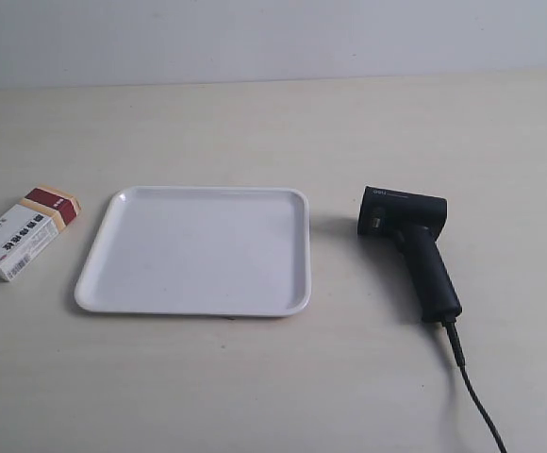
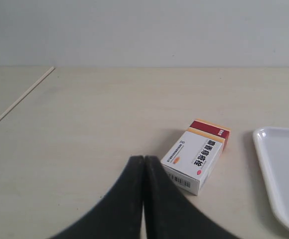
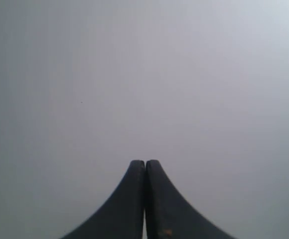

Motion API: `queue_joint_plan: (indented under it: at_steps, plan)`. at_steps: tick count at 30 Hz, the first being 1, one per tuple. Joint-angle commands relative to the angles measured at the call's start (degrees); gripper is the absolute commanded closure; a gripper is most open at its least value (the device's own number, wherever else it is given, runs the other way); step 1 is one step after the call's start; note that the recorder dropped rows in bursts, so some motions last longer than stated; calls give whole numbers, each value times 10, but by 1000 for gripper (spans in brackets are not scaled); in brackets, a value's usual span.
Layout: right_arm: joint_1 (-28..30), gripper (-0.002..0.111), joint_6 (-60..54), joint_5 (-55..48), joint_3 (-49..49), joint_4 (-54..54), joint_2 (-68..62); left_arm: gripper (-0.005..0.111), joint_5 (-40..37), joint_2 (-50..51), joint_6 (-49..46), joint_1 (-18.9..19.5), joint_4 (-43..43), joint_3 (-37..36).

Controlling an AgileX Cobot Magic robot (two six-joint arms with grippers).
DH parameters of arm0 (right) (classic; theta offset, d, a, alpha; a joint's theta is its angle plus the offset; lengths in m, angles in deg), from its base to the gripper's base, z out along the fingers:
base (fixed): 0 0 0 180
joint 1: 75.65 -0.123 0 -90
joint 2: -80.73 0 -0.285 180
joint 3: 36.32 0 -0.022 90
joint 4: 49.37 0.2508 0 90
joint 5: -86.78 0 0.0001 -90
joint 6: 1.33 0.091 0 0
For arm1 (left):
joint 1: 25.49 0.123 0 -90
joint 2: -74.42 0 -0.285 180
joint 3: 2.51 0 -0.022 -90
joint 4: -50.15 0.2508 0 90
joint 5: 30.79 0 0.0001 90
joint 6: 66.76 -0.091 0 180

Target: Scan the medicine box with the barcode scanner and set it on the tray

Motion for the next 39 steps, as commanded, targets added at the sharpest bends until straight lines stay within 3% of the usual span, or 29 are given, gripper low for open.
queue_joint_plan:
  at_steps: [1,5,12,19,23,26,29,32,36,39]
  plan:
    - [-1,108,-2,5,3,-4,4,104,3,-4,0,1,2,-1]
    - [-1,108,-2,5,3,-5,4,104,14,-4,-3,1,4,-1]
    - [-1,108,-2,6,3,-5,4,104,214,-4,0,1,4,-1]
    - [-1,108,-2,6,3,-10,4,104,261,-4,0,1,4,-1]
    - [-1,108,-2,4,3,-10,4,104,329,-4,98,1,4,-1]
    - [-1,108,-2,2,-12,-20,4,104,270,-4,116,1,4,33]
    - [-1,108,4,-53,-44,-43,4,104,132,79,105,1,4,150]
    - [-1,108,17,-75,-51,-44,4,104,84,170,105,-18,4,229]
    - [-1,108,48,-109,-55,-46,4,104,-10,330,32,-119,4,357]
    - [-12,108,48,-112,-55,-46,4,104,-80,433,30,-180,4,424]
